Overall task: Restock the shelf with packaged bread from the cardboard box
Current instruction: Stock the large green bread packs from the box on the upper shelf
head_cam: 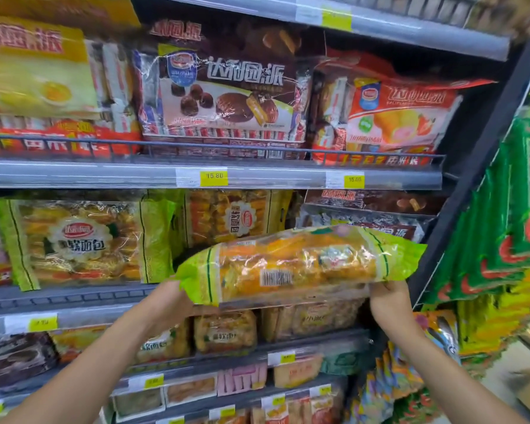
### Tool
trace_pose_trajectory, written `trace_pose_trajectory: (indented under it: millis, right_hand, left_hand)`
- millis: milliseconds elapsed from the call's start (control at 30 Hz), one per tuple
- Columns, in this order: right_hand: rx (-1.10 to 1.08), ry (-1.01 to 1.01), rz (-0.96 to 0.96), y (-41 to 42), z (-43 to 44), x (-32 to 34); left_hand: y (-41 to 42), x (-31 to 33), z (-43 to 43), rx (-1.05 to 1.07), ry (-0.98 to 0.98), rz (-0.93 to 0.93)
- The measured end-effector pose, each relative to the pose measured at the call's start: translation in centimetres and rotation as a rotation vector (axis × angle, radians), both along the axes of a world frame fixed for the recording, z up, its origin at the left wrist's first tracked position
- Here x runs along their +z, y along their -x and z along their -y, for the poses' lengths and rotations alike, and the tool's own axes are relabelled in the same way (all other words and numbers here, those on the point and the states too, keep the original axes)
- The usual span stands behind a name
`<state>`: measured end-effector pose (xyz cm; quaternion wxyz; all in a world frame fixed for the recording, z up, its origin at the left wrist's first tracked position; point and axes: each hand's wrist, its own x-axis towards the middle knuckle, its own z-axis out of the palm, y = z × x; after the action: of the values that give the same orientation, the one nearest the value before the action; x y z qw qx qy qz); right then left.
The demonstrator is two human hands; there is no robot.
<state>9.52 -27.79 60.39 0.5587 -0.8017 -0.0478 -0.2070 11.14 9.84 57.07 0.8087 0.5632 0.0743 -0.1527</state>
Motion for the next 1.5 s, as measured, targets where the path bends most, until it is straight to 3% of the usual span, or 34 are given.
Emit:
trace_pose_trajectory:
  millis: [33, 167, 267, 467, 633, 833, 900, 1033, 1500]
  right_hand:
    - [-0.045, -0.107, -0.053, -0.4, -0.3, -0.1]
    - [-0.18, -0.033, -0.094, -1.0, -0.3, 0.2]
    - [-0.164, -0.027, -0.154, -0.9, -0.5, 0.1]
    - [-0.136, -0.068, -0.344, -0.9, -0.7, -0.5]
    - [-0.127, -0.097, -0.372, -0.4, -1.0, -0.7]
    - [-0.121, -0.118, -0.379, -0.6, -1.4, -1.7]
    - [-0.1, -0.119, -0.364, -0.6, -1.7, -2.1]
    - [-0.041, -0.119, -0.407, -1.4, -2.8, -2.6]
    - [0.041, 0.059, -0.352, -9.6, -7.2, -1.2]
  left_hand:
    - [-0.2, -0.1, 0.3, 0.006, -0.075, 0.016]
    - [-0.6, -1.0, 0.3, 0.027, -0.391, 0.166]
    - [-0.7, -1.6, 0.4, 0.019, -0.63, 0.23]
    - [0.5, -1.3, 1.8, 0.06, -0.496, 0.422]
    - [0.4, -1.6, 2.0, 0.161, -0.519, 0.377]
    - [0.9, -1.9, 1.3, 0.062, -0.454, 0.296]
    - [1.2, -2.1, 1.4, 0.009, -0.536, 0.315]
    - [1.0, -2.7, 1.9, 0.109, -0.662, 0.368]
    - [-5.6, -0.5, -1.7, 0.223, -0.703, 0.326]
